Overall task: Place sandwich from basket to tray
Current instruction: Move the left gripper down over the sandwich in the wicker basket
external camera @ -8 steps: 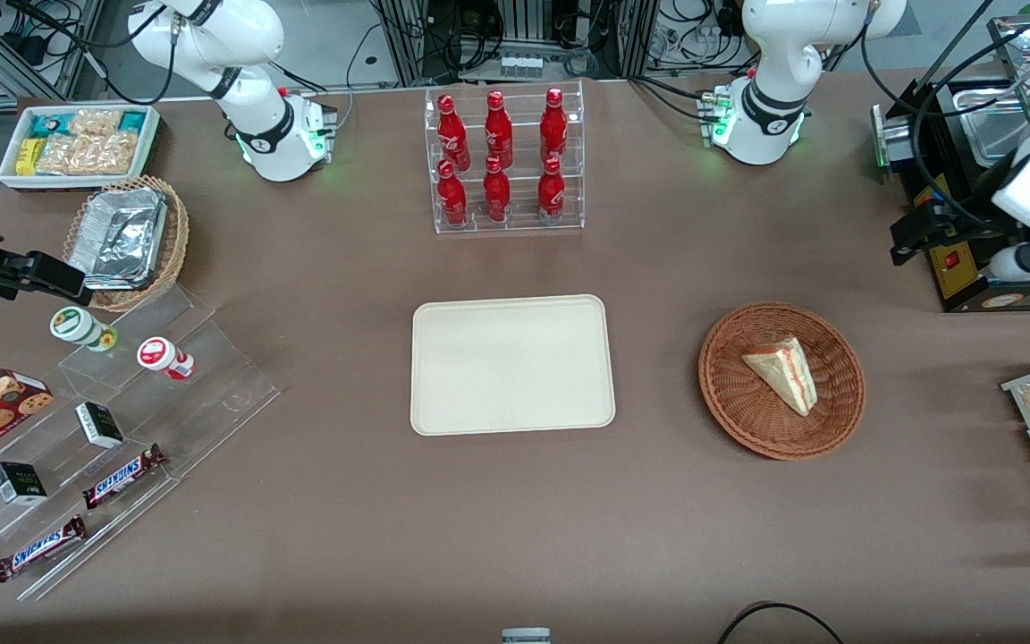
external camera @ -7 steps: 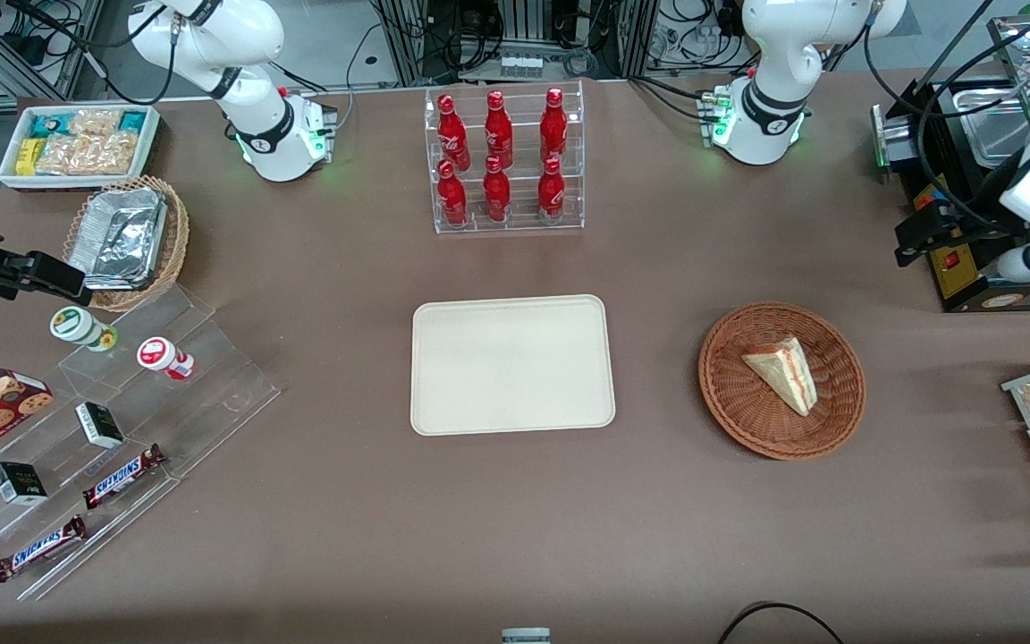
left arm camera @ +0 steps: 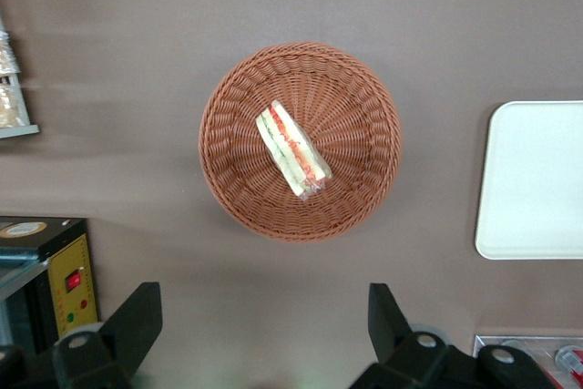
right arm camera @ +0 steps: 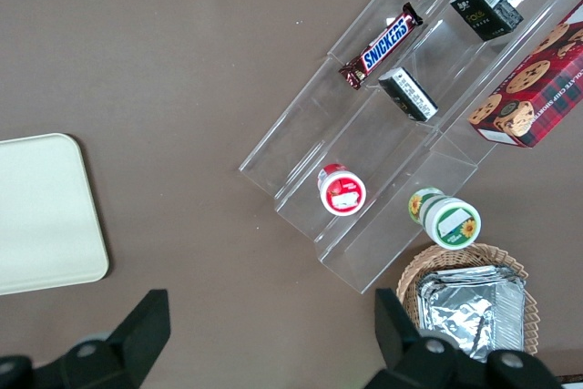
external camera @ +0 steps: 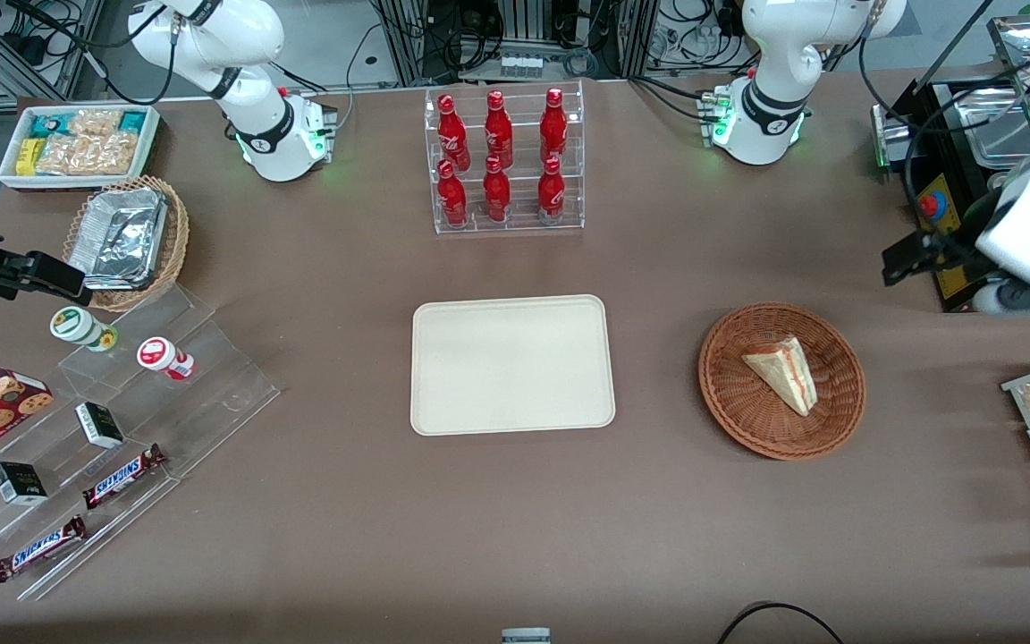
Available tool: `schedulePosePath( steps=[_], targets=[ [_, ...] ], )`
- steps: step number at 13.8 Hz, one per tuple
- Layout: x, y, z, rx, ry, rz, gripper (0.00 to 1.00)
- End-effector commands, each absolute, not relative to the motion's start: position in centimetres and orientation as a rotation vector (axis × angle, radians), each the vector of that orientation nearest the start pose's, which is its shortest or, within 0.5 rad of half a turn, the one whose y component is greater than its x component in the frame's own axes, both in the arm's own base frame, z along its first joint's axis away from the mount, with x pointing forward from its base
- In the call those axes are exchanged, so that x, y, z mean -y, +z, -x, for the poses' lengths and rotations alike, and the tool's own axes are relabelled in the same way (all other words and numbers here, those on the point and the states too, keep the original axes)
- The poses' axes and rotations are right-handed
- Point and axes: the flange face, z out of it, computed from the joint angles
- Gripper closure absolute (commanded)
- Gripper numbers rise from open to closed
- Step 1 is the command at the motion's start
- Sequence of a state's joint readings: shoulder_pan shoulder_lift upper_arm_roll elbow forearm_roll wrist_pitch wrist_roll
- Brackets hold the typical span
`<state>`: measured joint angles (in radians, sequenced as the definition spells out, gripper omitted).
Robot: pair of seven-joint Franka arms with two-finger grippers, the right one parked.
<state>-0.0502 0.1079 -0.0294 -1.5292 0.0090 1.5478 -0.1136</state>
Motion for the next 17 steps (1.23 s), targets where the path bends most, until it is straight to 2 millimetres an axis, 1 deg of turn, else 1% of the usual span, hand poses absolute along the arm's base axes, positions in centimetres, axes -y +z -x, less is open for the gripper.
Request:
schedulePosePath(
  steps=[1, 2, 4, 5, 8, 9, 10, 11, 12, 13, 14, 16, 17],
  targets=[
    [4.8, 53.0, -58.4, 0.149, 0.119, 3.107, 0.00],
    [4.8, 51.3, -58.3, 0.188, 0.092, 3.106, 0.00],
    [4.9, 48.3, -58.3, 0.340, 0.051, 3.098, 0.00],
    [4.9, 46.4, -57.9, 0.418, 0.032, 3.092, 0.00],
    [5.0, 42.3, -56.0, 0.735, -0.080, 3.065, 0.00],
    [5.2, 41.0, -55.7, 0.819, -0.094, 3.048, 0.00],
    [6.3, 39.9, -55.5, 0.856, -0.104, 3.043, 0.00],
    [6.6, 38.4, -54.9, 0.869, -0.108, 3.041, 0.00],
    [6.5, 36.9, -54.2, 0.874, -0.111, 3.040, 0.00],
    [6.8, 35.6, -53.9, 0.855, -0.088, 3.037, 0.00],
    [7.2, 35.0, -53.8, 0.846, -0.074, 3.037, 0.00],
    [7.0, 34.1, -53.3, 0.842, -0.049, 3.029, 0.00],
    [7.0, 33.4, -53.4, 0.844, -0.042, 3.027, 0.00]
  ],
)
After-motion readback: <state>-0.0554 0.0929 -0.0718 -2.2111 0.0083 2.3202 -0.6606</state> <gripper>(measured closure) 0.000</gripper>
